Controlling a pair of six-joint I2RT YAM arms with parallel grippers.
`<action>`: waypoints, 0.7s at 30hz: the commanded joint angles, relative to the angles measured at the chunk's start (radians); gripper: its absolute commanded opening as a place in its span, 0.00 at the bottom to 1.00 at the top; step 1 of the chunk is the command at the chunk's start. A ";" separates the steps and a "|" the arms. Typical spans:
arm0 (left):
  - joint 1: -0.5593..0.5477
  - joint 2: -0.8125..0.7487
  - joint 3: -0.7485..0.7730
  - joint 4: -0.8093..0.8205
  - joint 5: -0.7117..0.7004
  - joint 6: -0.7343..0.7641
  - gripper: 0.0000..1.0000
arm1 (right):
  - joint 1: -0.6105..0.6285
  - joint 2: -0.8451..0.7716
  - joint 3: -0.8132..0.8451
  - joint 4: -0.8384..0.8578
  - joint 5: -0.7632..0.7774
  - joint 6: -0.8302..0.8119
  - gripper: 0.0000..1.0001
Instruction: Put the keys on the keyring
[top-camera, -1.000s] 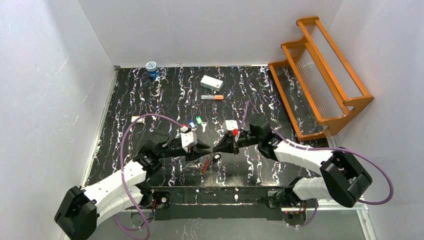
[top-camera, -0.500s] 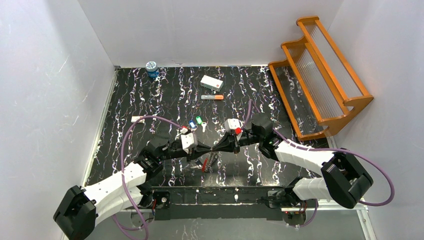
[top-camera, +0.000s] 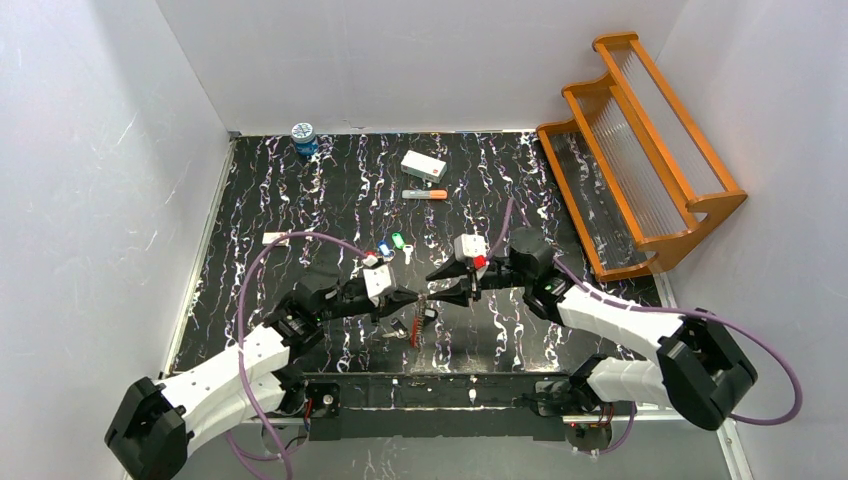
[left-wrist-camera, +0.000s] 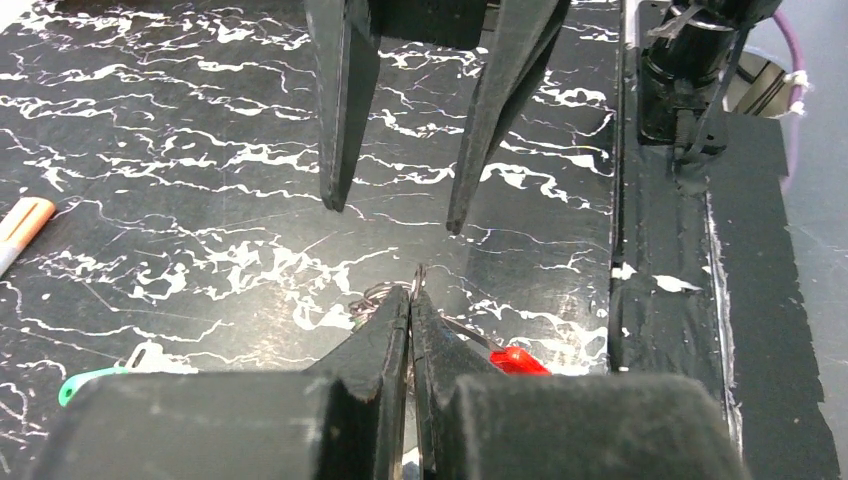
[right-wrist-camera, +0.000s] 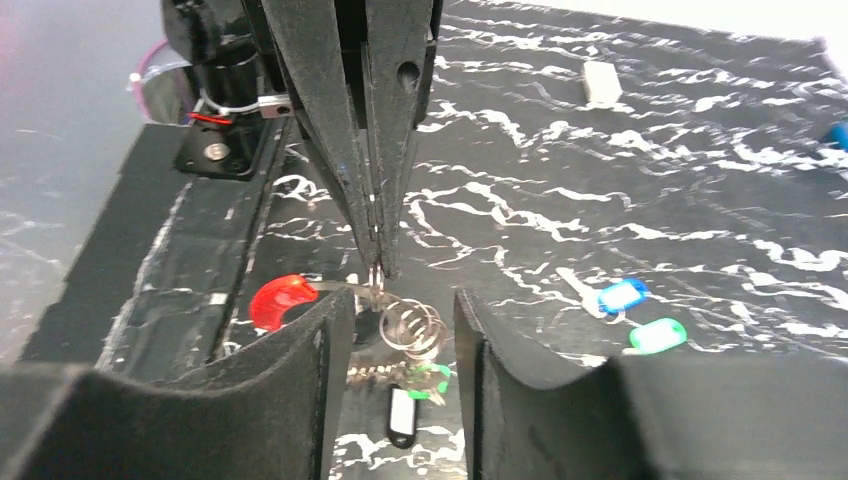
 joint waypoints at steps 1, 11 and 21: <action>-0.004 -0.011 0.133 -0.228 -0.041 0.139 0.00 | -0.001 -0.063 -0.012 -0.026 0.121 -0.065 0.53; -0.005 0.076 0.296 -0.515 -0.085 0.263 0.00 | 0.047 0.040 0.074 -0.094 0.146 -0.086 0.51; -0.006 0.084 0.301 -0.517 -0.070 0.269 0.00 | 0.091 0.116 0.114 -0.044 0.130 -0.052 0.39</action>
